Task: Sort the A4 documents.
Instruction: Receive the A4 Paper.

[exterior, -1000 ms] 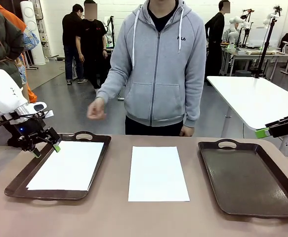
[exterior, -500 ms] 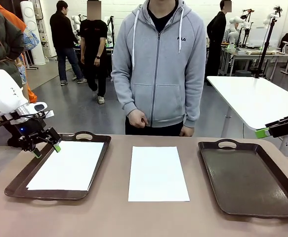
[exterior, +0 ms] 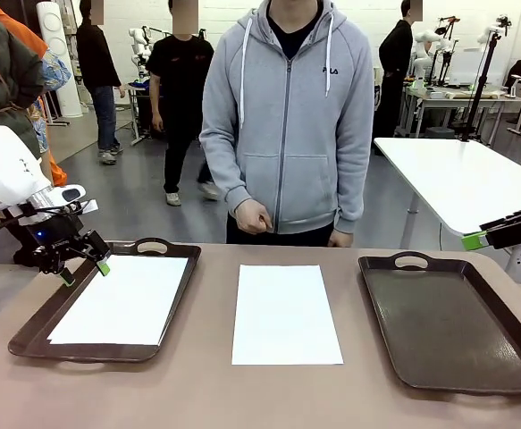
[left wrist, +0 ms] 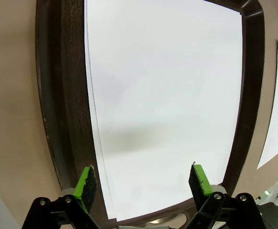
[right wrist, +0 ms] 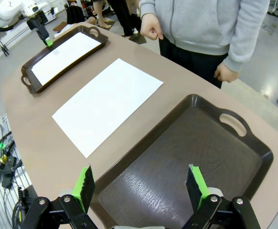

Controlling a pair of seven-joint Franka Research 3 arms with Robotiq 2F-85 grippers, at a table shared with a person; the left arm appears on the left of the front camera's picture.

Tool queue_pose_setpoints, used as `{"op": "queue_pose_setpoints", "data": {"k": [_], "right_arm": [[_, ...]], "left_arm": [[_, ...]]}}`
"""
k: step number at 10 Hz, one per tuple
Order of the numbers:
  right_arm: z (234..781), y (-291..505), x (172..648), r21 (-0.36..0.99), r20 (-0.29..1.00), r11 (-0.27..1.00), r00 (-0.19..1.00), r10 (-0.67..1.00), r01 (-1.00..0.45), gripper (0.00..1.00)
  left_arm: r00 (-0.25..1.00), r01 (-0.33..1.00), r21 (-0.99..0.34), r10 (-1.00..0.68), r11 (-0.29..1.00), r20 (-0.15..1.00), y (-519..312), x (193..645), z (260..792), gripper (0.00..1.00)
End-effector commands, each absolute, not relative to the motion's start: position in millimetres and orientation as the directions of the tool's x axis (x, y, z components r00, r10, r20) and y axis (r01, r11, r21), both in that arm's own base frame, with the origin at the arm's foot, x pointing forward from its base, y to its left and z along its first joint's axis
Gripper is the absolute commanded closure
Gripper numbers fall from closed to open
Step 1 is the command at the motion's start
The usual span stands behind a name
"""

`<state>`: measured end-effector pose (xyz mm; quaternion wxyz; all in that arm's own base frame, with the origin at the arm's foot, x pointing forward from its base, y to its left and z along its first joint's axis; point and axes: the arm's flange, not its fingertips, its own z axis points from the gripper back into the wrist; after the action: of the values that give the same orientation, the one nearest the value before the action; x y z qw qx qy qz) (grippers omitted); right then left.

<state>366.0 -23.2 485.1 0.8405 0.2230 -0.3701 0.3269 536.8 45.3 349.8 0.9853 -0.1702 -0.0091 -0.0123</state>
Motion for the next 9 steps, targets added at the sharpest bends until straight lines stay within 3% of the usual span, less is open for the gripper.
{"op": "queue_pose_setpoints", "data": {"k": [1, 3, 4, 6, 9], "right_arm": [[482, -23, 370, 0.140, 0.784, 0.673, 0.496, 0.372, -0.726, 0.00], [482, -23, 370, 0.140, 0.784, 0.673, 0.496, 0.372, -0.726, 0.00], [482, -23, 370, 0.140, 0.784, 0.673, 0.496, 0.372, -0.726, 0.00], [482, -23, 370, 0.140, 0.784, 0.673, 0.496, 0.372, -0.726, 0.00], [482, -23, 370, 0.140, 0.784, 0.673, 0.496, 0.372, -0.726, 0.00]], "left_arm": [[1.000, 0.027, -0.335, -0.021, 0.942, 0.022, 45, 537, 350, 0.00], [0.975, 0.222, -0.202, -0.210, 0.954, 0.077, 2, 557, 362, 0.00], [0.943, 0.302, -0.144, -0.273, 0.943, 0.188, -16, 550, 402, 0.00], [0.875, 0.281, -0.171, -0.179, 0.944, 0.450, -27, 522, 481, 0.00], [0.770, 0.322, -0.184, -0.144, 0.929, 0.621, -23, 466, 534, 0.00]]}}
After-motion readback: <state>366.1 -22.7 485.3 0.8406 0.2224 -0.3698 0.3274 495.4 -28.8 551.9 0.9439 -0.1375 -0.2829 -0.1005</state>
